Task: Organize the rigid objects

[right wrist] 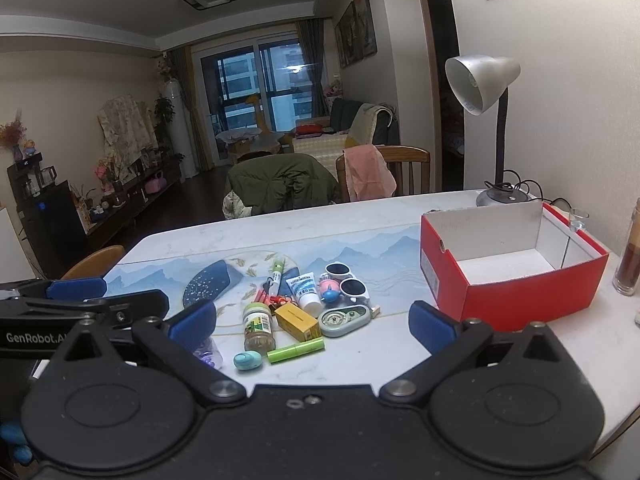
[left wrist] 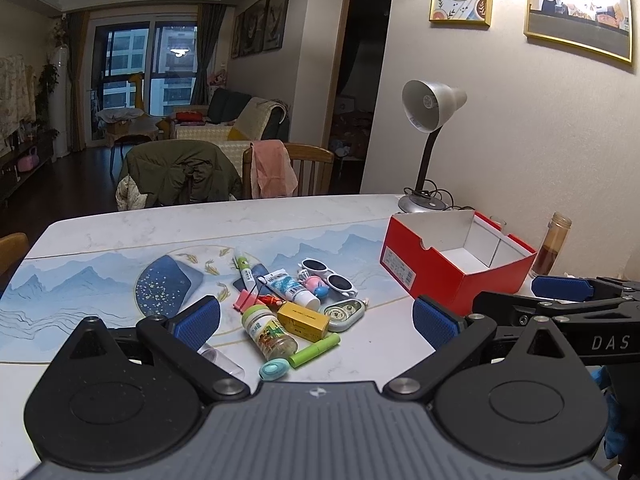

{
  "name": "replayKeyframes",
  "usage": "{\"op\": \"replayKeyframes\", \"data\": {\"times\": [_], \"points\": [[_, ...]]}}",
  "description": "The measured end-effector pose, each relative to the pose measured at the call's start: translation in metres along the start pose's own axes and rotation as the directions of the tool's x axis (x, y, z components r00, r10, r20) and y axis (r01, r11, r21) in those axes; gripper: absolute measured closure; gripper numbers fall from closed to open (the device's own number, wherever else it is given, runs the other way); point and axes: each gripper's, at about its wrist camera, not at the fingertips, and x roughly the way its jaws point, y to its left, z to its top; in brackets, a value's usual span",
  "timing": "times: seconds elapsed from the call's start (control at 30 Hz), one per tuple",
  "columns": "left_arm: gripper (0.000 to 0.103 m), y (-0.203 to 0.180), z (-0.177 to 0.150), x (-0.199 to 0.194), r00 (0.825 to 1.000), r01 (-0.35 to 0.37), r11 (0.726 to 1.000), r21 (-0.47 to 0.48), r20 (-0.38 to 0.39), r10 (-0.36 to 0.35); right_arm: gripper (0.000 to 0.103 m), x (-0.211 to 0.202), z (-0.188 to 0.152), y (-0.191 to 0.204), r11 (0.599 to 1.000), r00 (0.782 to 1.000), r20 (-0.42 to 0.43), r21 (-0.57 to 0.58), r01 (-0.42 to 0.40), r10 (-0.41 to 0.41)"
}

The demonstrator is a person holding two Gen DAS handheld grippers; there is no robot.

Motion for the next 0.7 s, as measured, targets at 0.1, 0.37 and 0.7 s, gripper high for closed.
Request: {"op": "replayKeyframes", "data": {"times": [0.1, 0.37, 0.7], "points": [[0.0, 0.0, 0.0, 0.001, 1.0, -0.002, 1.0, -0.003, -0.002, 0.002, 0.0, 0.003, 0.002, -0.001, 1.0, 1.0, -0.002, -0.002, -0.005, 0.005], [0.0, -0.001, 0.003, 0.008, 1.0, -0.01, 1.0, -0.014, -0.003, 0.01, 0.001, 0.008, 0.004, -0.004, 1.0, 1.0, -0.01, -0.007, -0.008, 0.008], [0.0, 0.003, 0.008, 0.046, 0.998, -0.048, 0.998, -0.047, -0.054, 0.046, 0.002, 0.048, 0.011, -0.022, 0.998, 0.996, -0.067, -0.013, -0.057, 0.056]]}}
